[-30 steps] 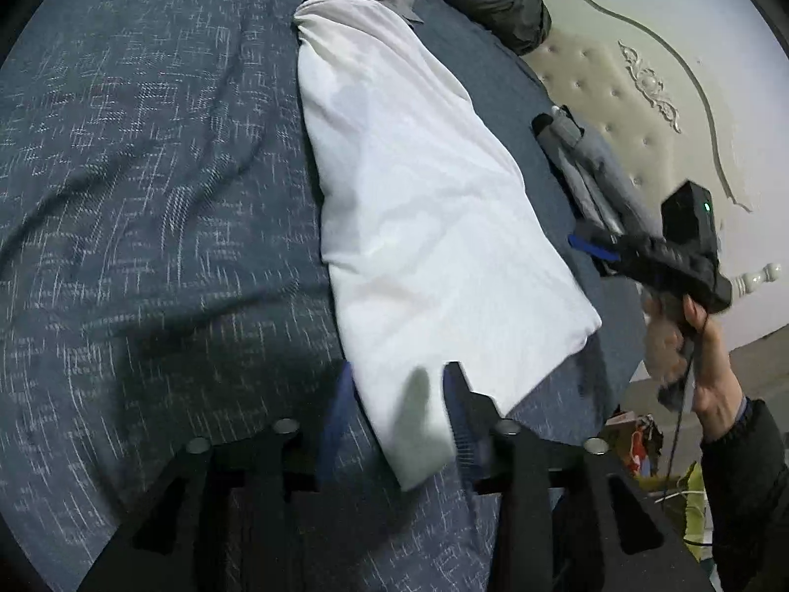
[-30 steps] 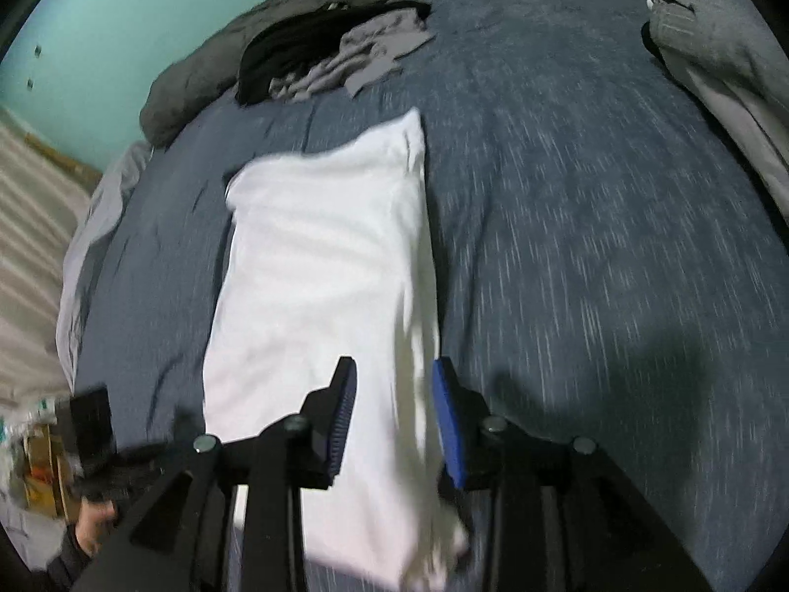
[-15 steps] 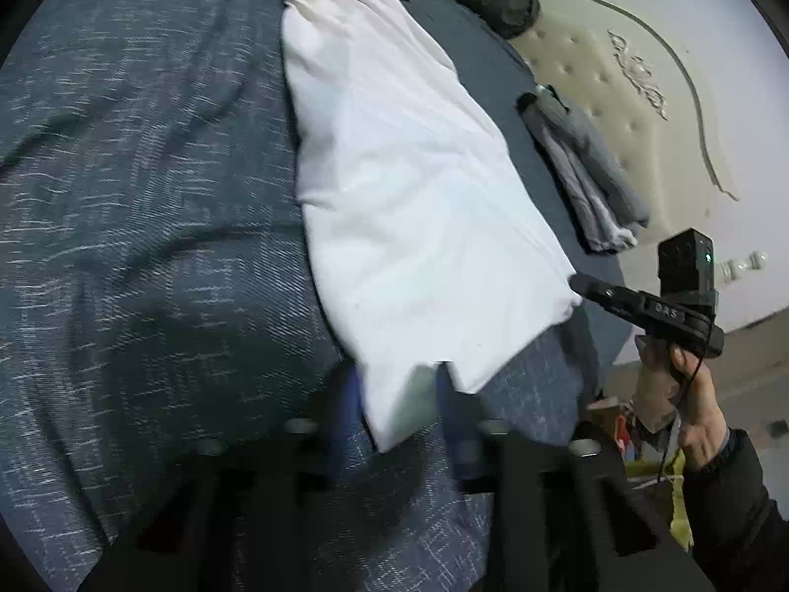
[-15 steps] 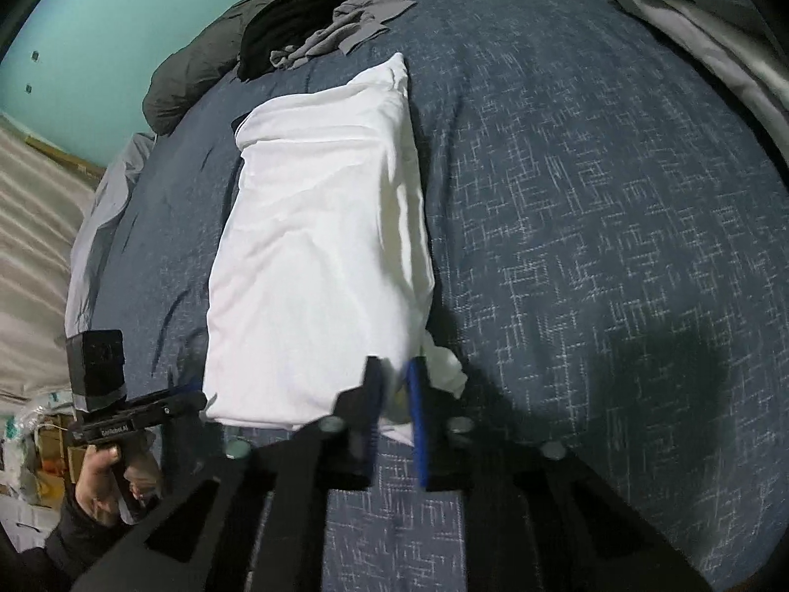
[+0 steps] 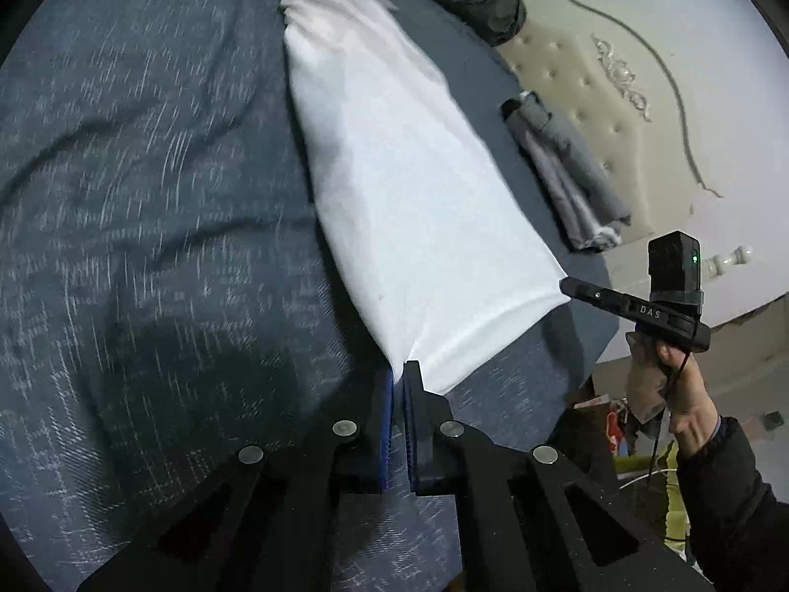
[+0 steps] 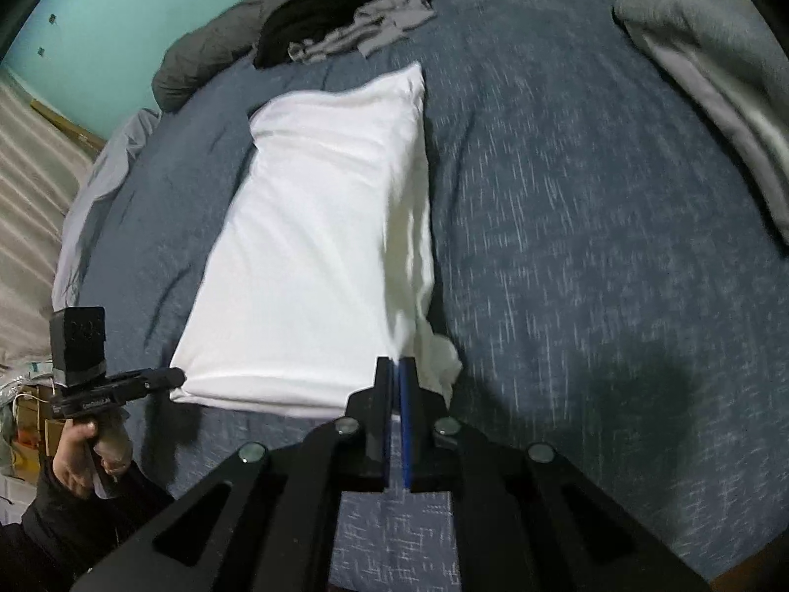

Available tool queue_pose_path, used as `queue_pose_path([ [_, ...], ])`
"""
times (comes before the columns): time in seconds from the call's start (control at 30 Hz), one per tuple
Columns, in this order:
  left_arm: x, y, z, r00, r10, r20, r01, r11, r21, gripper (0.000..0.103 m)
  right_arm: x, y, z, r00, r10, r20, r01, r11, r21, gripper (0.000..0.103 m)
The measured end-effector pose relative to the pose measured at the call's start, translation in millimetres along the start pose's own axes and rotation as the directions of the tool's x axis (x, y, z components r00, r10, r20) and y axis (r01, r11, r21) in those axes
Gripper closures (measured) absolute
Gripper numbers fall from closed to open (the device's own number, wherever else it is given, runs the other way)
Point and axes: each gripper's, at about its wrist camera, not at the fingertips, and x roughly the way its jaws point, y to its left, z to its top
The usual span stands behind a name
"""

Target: Fold clothes

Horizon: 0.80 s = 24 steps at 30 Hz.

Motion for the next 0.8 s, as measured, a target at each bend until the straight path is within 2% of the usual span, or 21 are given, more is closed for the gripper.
queue_pose_path([
  [0.13,9.4,1.0,1.2,1.000,0.019,-0.015,-0.019,1.000,-0.012,0.099,17.4,-8.2,-9.4,1.000,-0.005,-0.020,0.006,1.000,0.017,0.101],
  [0.27,5.9,4.6,3.9,0.999,0.034,-0.002,-0.034,0.999,-0.035,0.097,16.1,-10.7,-4.8,1.000,0.018,-0.022,-0.017,0.999,0.032,0.100],
  [0.33,0.5,6.0,7.5,0.999,0.049,0.014,-0.049,0.998,-0.041,0.092,8.3,-11.4,4.0,1.000,0.028,-0.008,-0.028,0.999,0.035,0.098],
  [0.37,-2.9,6.2,9.7,0.998,0.054,0.027,-0.053,0.998,-0.044,0.086,3.8,-11.0,8.9,1.000,0.024,0.003,-0.024,0.999,0.030,0.095],
  [0.4,-6.2,6.3,12.0,0.998,0.058,0.039,-0.056,0.997,-0.046,0.083,-1.3,-10.2,15.5,1.000,0.020,0.019,-0.021,1.000,0.023,0.094],
  [0.47,-11.2,3.2,19.6,0.995,0.069,0.066,-0.068,0.997,-0.030,0.083,-7.7,-8.7,32.2,0.998,0.023,0.050,-0.023,1.000,0.007,0.083],
  [0.5,-11.8,2.3,23.1,0.995,0.073,0.074,-0.072,0.997,-0.023,0.083,-8.8,-7.8,41.5,0.998,0.019,0.062,-0.019,1.000,0.000,0.081],
  [0.67,-9.1,-1.4,37.1,0.990,0.103,0.100,-0.105,0.994,0.016,0.083,0.7,6.3,95.5,0.993,-0.015,0.114,0.023,0.997,-0.069,0.080],
  [0.8,-2.0,-0.5,36.1,0.990,0.114,0.087,-0.117,0.992,0.037,0.083,24.5,19.7,138.0,0.990,-0.058,0.126,0.076,0.986,-0.145,0.080],
])
